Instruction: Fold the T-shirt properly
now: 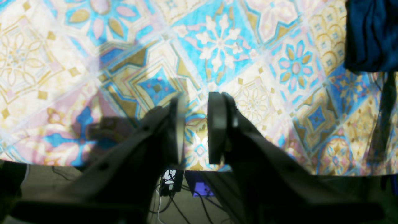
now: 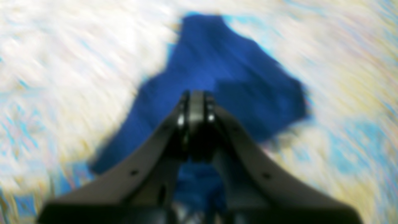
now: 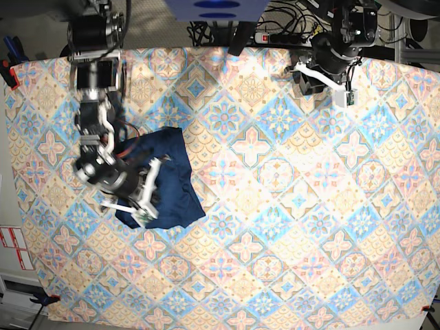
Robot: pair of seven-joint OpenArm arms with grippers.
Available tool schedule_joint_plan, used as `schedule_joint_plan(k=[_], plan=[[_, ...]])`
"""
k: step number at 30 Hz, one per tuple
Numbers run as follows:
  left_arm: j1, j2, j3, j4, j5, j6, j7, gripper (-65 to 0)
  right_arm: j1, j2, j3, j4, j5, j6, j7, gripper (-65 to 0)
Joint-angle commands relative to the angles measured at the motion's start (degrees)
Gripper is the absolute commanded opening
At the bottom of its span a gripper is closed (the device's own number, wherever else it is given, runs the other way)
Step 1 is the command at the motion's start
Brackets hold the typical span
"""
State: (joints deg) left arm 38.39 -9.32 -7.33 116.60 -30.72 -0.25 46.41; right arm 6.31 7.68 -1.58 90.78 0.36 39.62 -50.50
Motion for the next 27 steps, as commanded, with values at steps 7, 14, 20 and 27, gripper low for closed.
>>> schedule_joint_plan(k=[7, 14, 20, 27], plan=[[5.43, -0.04, -0.1, 2.39, -0.53, -0.41, -0.92, -51.8, -17.95, 0.36, 8.57, 19.59, 0.91, 0.38, -3.35, -65.0], [11.94, -0.39, 4.48, 2.74, -0.36, -0.41, -0.92, -52.0, -36.42, 0.45, 20.27, 21.17, 0.91, 0.38, -2.73, -65.0], [16.33, -0.39, 5.62, 2.66, -0.01, -0.41, -0.92, -57.1, -45.29, 0.45, 27.12, 20.82, 3.46, 0.38, -2.73, -65.0], [20.99, -0.48, 5.62, 2.48, 0.08, -0.41, -0.92, -57.6, -56.02, 0.45, 31.61, 20.65, 14.45, 0.38, -3.08, -65.0]])
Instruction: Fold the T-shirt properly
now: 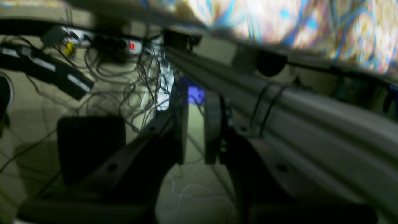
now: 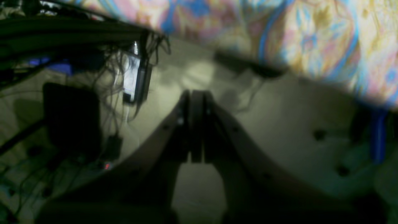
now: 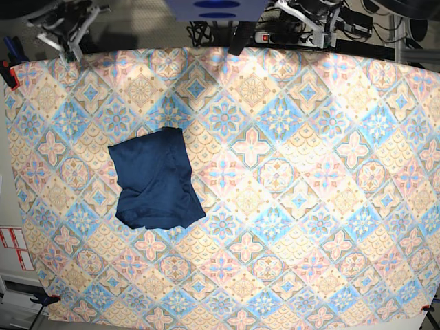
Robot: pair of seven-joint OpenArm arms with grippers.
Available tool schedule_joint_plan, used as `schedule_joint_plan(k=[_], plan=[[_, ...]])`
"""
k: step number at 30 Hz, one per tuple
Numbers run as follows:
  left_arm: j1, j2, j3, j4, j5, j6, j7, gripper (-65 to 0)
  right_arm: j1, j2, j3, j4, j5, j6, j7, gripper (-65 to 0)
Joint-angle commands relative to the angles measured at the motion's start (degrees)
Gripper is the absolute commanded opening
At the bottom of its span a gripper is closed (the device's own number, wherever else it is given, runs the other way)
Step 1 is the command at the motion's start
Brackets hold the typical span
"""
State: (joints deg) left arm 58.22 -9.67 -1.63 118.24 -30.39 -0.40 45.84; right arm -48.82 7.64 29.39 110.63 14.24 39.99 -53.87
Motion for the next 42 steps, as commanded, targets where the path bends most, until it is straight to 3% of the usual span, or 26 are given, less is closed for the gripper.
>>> schedule_joint_plan(k=[1, 6, 11, 17, 20, 27, 35, 42], plan=[[1.61, -0.13, -0.09, 0.84, -0.25, -0.25, -0.35, -57.6, -1.86, 0.49, 1.07, 0.71, 1.01, 0.01, 0.2, -65.0], [2.66, -2.06, 0.0, -0.92, -0.07, -0.25, -0.35, -57.8, -5.82, 0.49, 0.99, -2.45, 1.28, 0.01, 0.37, -65.0], [0.03, -2.68, 0.0, -6.81, 0.02, -0.25, -0.35, -57.8, -5.56, 0.67, 0.99, -14.15, 1.1, 0.01, 0.64, -65.0], [-7.71, -2.68, 2.9, -19.73, 0.02, -0.25, -0.44, -57.8, 1.56, 3.57, -4.73, -32.87, 1.01, 0.01, 2.13, -65.0], [-11.4, -2.68, 6.68, -26.06, 3.1, -0.25, -2.11, -57.8, 5.96, 4.71, -9.47, -43.6, 0.93, 0.01, 6.79, -65.0], [-17.03, -2.42, 15.21, -41.71, 11.01, 0.01, -14.86, -57.8, 14.31, 5.24, -17.3, -60.91, -1.1, 0.01, 15.84, -65.0], [-23.27, -2.33, 19.52, -58.24, 11.36, 0.18, -23.12, -57.8, 23.45, 5.06, -18.0, -77.97, -12.61, 0.01, 29.21, -65.0], [-29.95, -0.39, 19.61, -70.19, 11.53, 0.18, -25.84, -57.8, 31.28, 4.89, -18.27, -93.09, -14.2, -0.21, 40.11, -65.0]])
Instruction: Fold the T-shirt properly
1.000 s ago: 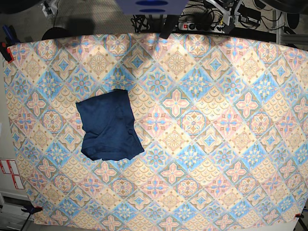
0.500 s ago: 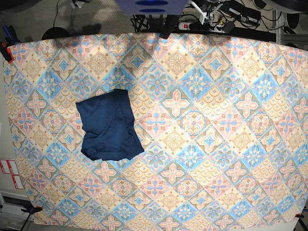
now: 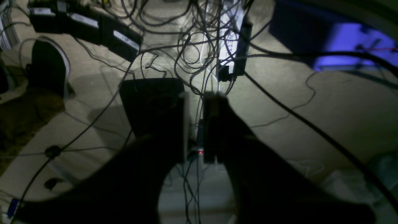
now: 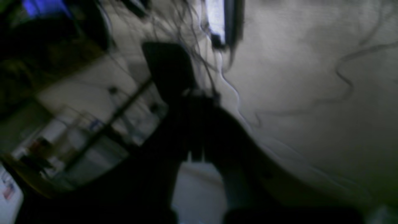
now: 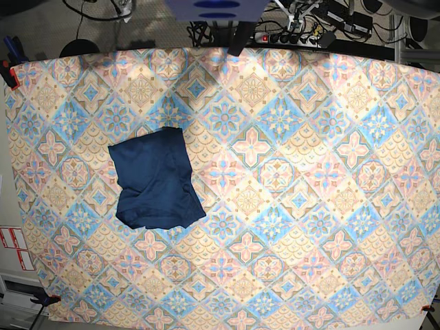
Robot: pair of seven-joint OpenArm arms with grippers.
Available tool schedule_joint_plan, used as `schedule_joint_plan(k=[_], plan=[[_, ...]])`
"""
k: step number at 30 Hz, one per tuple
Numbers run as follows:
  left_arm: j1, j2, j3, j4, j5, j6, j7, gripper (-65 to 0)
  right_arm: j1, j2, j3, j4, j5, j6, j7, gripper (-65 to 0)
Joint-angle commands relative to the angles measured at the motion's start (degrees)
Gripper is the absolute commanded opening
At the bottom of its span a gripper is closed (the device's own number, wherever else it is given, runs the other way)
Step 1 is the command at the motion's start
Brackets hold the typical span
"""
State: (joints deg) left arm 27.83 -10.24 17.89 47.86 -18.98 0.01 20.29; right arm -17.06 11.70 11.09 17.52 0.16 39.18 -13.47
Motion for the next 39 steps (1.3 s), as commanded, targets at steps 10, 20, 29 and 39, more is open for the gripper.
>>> schedule_joint_plan(k=[10, 20, 29, 39], plan=[[-8.36, 0.7, 8.7, -13.97, 0.04, -0.23, -6.89, -57.8, 2.6, -3.31, -0.06, -3.85, -0.12, -12.06, 4.64, -65.0], [-12.67, 1.84, 9.41, -16.95, 0.13, -0.23, -6.89, -57.6, 3.65, -6.91, 0.03, -3.94, -0.12, -17.77, 5.17, -65.0], [-12.85, 1.84, 9.41, -16.95, 0.13, -0.23, -6.89, -57.7, 3.65, -10.87, 0.38, -3.94, 0.06, -20.06, 7.98, -64.9], [-12.67, 1.84, 9.32, -16.95, -0.31, -0.23, -6.89, -57.8, 3.65, -15.35, 0.38, -3.94, 0.23, -20.32, 11.23, -65.0]])
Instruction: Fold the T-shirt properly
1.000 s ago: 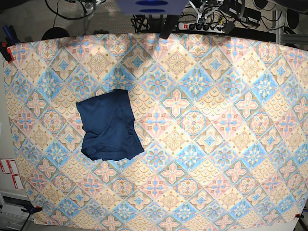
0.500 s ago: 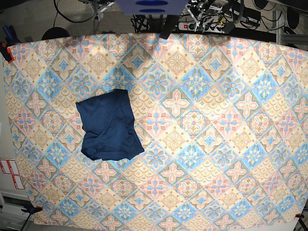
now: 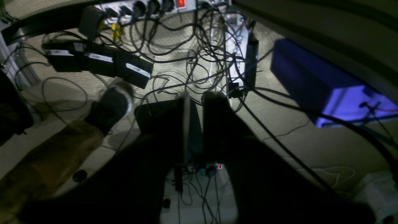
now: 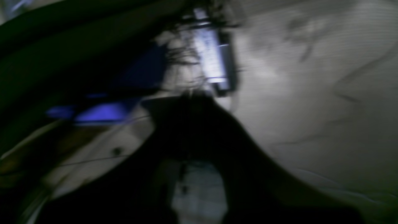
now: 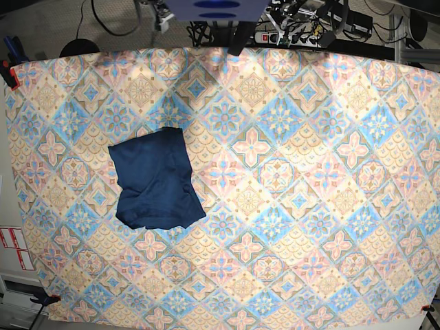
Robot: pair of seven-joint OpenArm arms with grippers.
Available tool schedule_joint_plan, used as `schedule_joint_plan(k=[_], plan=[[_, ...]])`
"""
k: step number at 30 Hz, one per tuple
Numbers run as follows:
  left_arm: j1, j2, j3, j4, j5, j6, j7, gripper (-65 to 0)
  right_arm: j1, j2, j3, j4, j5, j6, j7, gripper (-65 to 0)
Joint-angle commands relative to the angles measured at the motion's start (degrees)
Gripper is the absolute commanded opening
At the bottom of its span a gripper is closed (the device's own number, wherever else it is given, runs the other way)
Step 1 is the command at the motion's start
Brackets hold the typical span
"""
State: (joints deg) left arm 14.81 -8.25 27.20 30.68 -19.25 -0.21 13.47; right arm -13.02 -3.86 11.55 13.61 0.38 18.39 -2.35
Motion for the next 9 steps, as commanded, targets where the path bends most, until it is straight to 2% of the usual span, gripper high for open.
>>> schedule_joint_plan(k=[1, 4, 7, 9], plan=[[0.36, -0.23, 0.01, 0.22, -0.05, -0.01, -0.07, -57.8, -0.39, 0.21, -0.08, -0.02, 0.01, 0.46, 0.2, -65.0], [0.18, -0.5, 0.01, 0.22, -0.05, -0.01, 0.02, -58.8, -0.39, 0.03, -0.08, 0.06, 0.01, 0.46, 0.37, -65.0], [0.01, -0.58, 0.01, 0.22, 0.21, -0.01, 0.02, -65.0, -0.39, -2.08, 0.01, 0.5, 0.01, 0.46, 0.46, -65.0], [0.01, -0.67, 0.01, 0.22, 0.21, -0.01, 0.02, -65.0, -0.39, -2.96, 0.01, 0.5, 0.01, 0.46, 0.46, -65.0]])
